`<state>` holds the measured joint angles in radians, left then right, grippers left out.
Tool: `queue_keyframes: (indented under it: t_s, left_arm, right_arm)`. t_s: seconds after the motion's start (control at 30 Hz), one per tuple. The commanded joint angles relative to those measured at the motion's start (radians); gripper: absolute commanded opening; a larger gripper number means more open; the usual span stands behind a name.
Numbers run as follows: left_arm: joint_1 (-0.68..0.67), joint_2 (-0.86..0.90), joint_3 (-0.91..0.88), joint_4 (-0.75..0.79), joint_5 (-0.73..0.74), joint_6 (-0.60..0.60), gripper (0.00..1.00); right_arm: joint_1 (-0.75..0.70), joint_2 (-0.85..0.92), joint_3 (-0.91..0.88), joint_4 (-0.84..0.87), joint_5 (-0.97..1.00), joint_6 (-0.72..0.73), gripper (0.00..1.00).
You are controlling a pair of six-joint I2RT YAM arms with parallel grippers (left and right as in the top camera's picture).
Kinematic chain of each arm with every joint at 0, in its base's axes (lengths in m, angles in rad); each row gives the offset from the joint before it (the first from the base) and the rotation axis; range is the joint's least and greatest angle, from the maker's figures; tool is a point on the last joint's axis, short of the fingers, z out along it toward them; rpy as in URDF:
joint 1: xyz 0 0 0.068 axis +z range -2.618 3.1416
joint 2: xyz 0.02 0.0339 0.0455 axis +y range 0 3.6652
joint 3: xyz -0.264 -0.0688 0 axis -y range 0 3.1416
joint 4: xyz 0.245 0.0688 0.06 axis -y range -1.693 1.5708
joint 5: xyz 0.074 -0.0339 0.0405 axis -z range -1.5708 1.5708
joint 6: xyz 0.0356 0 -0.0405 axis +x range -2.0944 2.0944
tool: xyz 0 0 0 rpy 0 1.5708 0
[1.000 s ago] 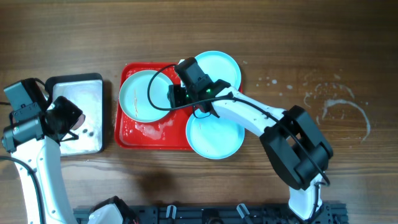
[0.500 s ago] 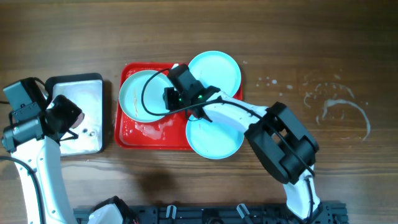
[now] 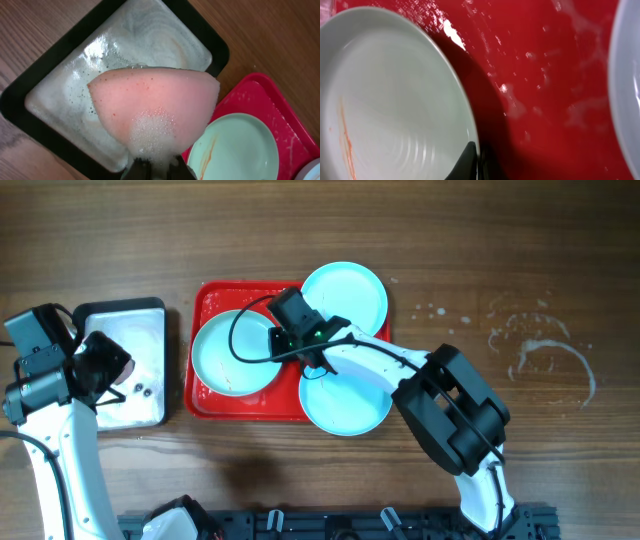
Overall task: Clean dirty plates on tray and stack at the side
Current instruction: 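Move the sponge from the basin onto the held left plate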
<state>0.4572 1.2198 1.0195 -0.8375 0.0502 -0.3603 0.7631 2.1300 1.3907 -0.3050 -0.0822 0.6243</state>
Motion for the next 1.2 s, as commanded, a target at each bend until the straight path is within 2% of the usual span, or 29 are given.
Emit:
queue_keyframes:
  t_s: [0.0,0.13,0.67,0.83,0.93,1.17]
  left_arm:
    - [-0.001,-0.009,0.021,0.011,-0.017,0.013,0.04]
    - [-0.001,-0.009,0.021,0.010,-0.017,0.013,0.04]
    - [-0.001,0.001,0.021,-0.107,-0.021,-0.022,0.04]
    - [-0.010,0.002,0.021,-0.072,0.143,0.055,0.04]
    - [-0.056,0.002,0.021,-0.061,0.151,0.063,0.04]
    - [-0.276,0.048,0.021,-0.057,0.143,0.060,0.04]
  right_arm:
    - [0.002,0.013,0.035,-0.095,0.008,0.000,0.04]
    - [0.002,0.013,0.061,-0.160,0.016,-0.019,0.04]
    - [0.002,0.013,0.061,-0.160,0.014,-0.076,0.04]
    - [0.002,0.013,0.061,-0.160,-0.007,-0.101,0.04]
    - [0.002,0.013,0.061,-0.161,-0.007,-0.102,0.04]
    - [0.002,0.013,0.061,-0.160,-0.007,-0.102,0.04]
